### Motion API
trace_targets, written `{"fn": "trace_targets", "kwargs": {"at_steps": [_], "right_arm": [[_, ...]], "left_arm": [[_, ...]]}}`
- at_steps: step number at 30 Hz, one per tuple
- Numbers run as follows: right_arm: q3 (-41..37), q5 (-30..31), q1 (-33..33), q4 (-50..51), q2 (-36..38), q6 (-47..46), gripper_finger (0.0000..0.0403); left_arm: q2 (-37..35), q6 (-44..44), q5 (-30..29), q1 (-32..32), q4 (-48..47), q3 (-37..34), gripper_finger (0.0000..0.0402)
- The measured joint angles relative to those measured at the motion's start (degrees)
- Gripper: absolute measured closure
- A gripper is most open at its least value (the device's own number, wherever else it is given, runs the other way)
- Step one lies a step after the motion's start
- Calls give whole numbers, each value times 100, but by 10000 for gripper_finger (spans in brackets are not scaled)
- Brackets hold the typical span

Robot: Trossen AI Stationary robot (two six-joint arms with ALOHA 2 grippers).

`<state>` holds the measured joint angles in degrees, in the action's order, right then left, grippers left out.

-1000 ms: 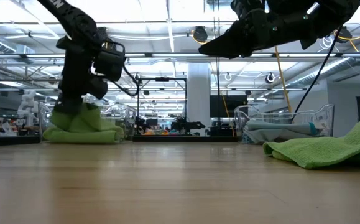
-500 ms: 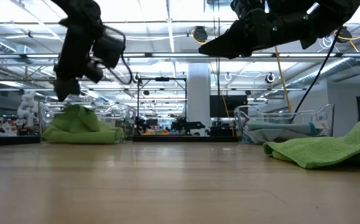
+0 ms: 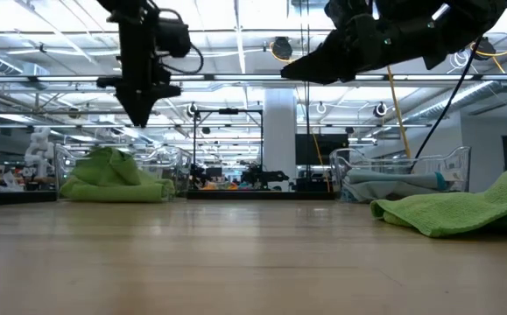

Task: Fold microfiber towels
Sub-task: Put the folded green microfiber cloth into the left transparent bin

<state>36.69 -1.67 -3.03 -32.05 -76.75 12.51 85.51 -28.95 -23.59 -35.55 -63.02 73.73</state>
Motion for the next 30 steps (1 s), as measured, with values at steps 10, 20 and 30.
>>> {"fn": "trace_targets", "kwargs": {"at_steps": [10, 20, 30], "right_arm": [[0, -11, 0, 346, 0, 51, 310], [0, -13, 0, 363, 0, 59, 310], [0, -13, 4, 363, 0, 0, 310]], "left_arm": [[749, 59, 275, -586, -457, -694, 387], [796, 299, 811, -957, 484, -1680, 391], [627, 784, 1434, -1202, 747, -1647, 398]]}}
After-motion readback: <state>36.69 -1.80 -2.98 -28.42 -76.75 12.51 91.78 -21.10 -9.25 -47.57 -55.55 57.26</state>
